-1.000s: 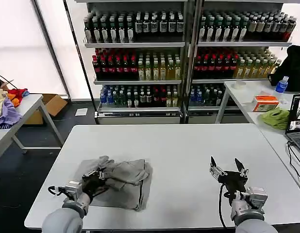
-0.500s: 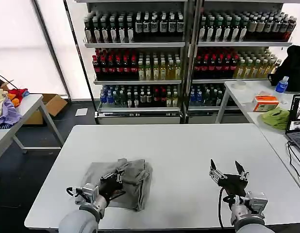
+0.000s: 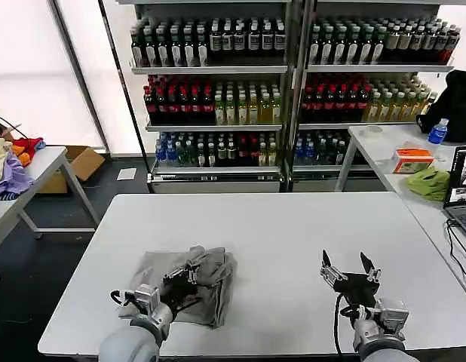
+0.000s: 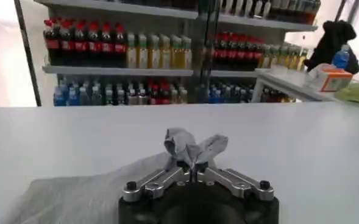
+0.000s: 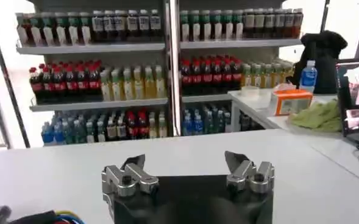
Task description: Fold and organize the clothes.
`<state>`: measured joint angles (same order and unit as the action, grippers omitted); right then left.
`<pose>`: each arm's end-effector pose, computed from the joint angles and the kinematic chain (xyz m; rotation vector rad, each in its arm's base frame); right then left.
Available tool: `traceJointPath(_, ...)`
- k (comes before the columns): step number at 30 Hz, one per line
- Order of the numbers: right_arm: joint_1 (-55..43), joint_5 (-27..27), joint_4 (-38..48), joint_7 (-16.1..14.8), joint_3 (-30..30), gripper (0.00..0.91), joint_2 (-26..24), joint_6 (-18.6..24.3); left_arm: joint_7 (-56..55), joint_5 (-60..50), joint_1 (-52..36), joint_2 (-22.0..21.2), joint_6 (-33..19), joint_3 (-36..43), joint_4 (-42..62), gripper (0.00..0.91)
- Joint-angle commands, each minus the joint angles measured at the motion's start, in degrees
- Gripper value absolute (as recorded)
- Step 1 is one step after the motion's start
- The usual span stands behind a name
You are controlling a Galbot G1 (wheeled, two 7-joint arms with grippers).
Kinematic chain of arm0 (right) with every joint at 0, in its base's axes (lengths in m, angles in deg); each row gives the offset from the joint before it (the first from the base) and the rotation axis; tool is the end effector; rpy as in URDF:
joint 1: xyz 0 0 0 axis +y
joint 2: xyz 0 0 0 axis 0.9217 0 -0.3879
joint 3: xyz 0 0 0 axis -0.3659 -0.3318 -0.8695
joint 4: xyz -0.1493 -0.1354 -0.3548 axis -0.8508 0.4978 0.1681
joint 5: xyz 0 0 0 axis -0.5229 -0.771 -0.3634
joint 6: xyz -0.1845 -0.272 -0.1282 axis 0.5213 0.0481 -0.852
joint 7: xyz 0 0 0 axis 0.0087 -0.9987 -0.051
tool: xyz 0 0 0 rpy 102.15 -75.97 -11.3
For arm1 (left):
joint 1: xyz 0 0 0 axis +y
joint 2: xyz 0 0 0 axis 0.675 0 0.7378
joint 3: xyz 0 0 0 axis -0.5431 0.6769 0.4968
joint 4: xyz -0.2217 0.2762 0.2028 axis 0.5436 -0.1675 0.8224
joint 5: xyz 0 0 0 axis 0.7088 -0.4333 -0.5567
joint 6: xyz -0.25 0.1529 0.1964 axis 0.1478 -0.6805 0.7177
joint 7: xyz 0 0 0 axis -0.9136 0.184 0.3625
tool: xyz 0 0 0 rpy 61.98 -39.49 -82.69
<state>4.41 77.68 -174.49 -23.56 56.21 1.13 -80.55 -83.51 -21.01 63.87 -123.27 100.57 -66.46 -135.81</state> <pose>0.1530 -0.0426 -0.2547 -0.1128 -2.8734 -0.0284 0.2233 0.0043 -0.3218 -0.4160 -2.6989 0.0730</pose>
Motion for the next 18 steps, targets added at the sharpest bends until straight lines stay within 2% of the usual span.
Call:
traceJointPath(1,0.0,-0.6,0.5,0.0,-0.6,0.907,0.2,0.1,0.6,0.4,-0.4,-0.8,-1.0,1.0,3.0,0.907)
traceJointPath(8,-0.5,-0.7,0.5,0.0,-1.0,0.907,0.3,0.1,2.0,4.0,-0.1,-1.2,-4.4,3.5,3.9,0.907)
traceJointPath(14,-0.9,-0.6,1.2,0.1,-1.0,0.907,0.0,0.3,-1.7,27.6,1.1,-2.9,-1.4,4.6,-3.9,0.907)
traceJointPath(18,-1.9,-0.5,1.5,0.1,-1.5,0.907,-0.8,0.2,-6.2,35.9,0.5,-3.5,-1.1,2.1,-8.2,0.907)
